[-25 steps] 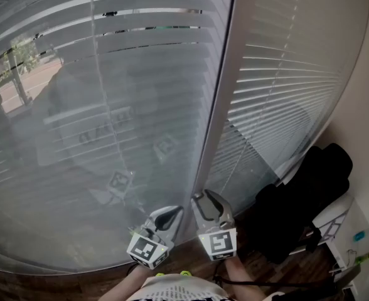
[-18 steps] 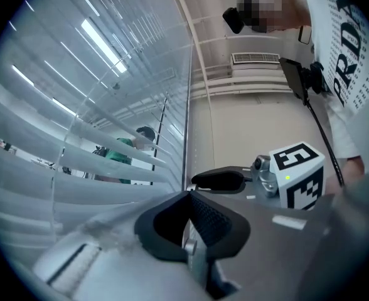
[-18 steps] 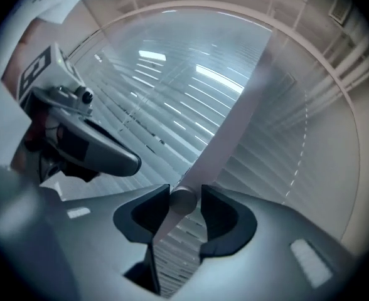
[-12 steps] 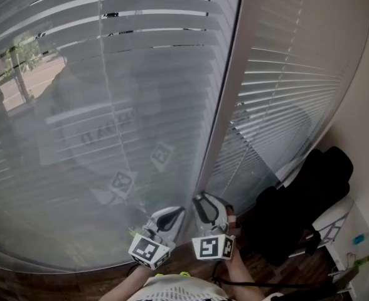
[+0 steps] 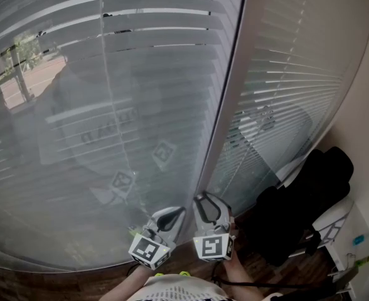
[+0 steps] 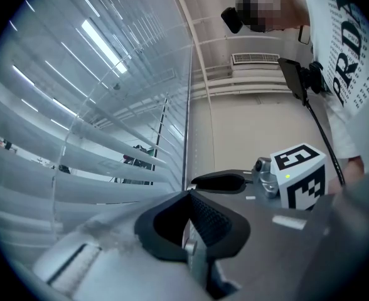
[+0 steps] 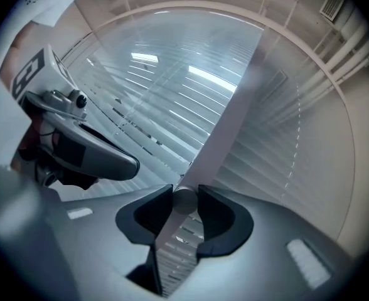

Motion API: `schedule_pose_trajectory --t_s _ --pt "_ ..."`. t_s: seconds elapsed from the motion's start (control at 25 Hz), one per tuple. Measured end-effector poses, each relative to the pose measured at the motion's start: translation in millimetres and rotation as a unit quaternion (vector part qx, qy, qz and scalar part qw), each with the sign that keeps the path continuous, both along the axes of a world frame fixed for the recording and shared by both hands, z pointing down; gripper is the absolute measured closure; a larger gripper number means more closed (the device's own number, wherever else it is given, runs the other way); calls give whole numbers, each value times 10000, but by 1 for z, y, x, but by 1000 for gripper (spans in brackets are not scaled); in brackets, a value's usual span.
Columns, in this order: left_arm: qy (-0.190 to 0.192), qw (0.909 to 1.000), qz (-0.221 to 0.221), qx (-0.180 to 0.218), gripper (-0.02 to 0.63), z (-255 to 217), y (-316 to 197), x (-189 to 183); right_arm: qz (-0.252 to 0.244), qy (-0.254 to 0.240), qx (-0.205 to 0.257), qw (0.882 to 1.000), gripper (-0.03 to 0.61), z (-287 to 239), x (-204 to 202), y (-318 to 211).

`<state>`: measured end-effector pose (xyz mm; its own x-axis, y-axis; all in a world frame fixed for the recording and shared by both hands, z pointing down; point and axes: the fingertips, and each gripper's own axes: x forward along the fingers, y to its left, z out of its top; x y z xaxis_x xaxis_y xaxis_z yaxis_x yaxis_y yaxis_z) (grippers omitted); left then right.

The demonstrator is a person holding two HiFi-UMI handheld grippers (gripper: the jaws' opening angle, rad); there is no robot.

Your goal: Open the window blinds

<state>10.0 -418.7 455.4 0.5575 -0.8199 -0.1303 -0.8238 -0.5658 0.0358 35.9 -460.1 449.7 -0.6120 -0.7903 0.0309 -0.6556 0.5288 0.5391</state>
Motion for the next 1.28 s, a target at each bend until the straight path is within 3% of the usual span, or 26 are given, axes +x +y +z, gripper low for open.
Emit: schedule_pose_trajectory --t_s 0.32,0.68,0.88,1.04,1.28 --pt "-48 9999 88 14 621 6 2 1 12 -756 -450 9961 445 -2 4 -1" --pt "-97 9999 108 26 621 11 0 0 -27 -1684 -1089 9797 445 -1 9 -6" --pt "64 10000 39 15 621 -2 -1 1 -26 -2114 -1335 9682 445 0 12 -9" --pt "-120 9999 51 -10 621 4 -1 0 1 -2325 -1449 9617 445 0 13 -9" --pt "-62 9999 92 13 621 8 1 0 33 -2578 -1606 9528 445 1 14 -9"
